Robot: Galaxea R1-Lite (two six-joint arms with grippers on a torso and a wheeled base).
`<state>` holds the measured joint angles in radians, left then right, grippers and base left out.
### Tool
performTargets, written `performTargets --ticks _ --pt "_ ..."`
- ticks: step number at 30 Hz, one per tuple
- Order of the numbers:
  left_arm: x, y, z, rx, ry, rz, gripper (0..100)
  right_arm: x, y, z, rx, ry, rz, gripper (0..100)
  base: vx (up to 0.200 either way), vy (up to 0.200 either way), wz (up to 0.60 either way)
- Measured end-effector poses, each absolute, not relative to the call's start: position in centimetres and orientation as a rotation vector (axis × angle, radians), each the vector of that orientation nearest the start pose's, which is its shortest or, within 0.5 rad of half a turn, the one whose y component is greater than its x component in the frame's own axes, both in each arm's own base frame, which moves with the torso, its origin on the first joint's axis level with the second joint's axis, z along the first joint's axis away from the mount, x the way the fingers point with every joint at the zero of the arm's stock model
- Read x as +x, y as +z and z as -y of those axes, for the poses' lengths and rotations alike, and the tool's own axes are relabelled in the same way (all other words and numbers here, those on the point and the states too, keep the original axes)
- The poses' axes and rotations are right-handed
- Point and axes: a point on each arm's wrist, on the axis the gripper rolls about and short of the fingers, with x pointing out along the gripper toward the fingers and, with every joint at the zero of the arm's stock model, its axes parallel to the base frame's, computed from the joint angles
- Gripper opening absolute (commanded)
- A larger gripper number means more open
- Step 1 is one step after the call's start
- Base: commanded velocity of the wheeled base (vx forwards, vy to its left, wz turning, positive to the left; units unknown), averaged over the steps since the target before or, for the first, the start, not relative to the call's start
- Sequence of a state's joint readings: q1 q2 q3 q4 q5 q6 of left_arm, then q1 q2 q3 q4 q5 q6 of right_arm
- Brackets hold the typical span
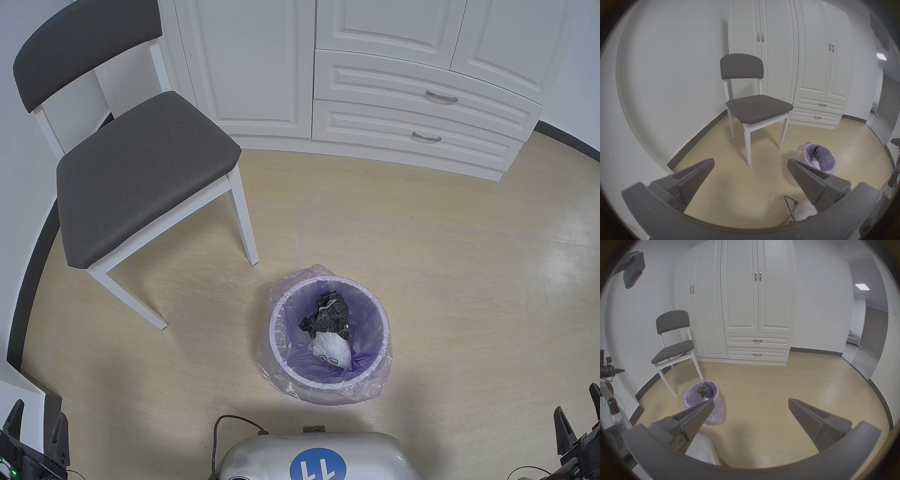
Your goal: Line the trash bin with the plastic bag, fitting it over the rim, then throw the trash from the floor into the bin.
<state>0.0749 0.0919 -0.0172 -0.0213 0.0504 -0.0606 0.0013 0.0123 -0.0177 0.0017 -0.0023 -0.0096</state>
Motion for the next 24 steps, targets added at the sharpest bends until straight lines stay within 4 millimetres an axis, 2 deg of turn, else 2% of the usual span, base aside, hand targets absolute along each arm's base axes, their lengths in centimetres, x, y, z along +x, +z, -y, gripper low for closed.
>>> performTargets --ticks 7,24 --pt "-1.66 8.28 0.04 -0.012 0.104 -0.068 100 -2.31 8.03 0.0 -0.007 0.003 0.002 100 0.0 0.0 0.0" --pt "-1.7 8.26 0.04 -0.011 0.087 -0.066 100 -2.31 8.04 0.0 -0.006 0.003 0.001 100 0.0 0.0 0.0"
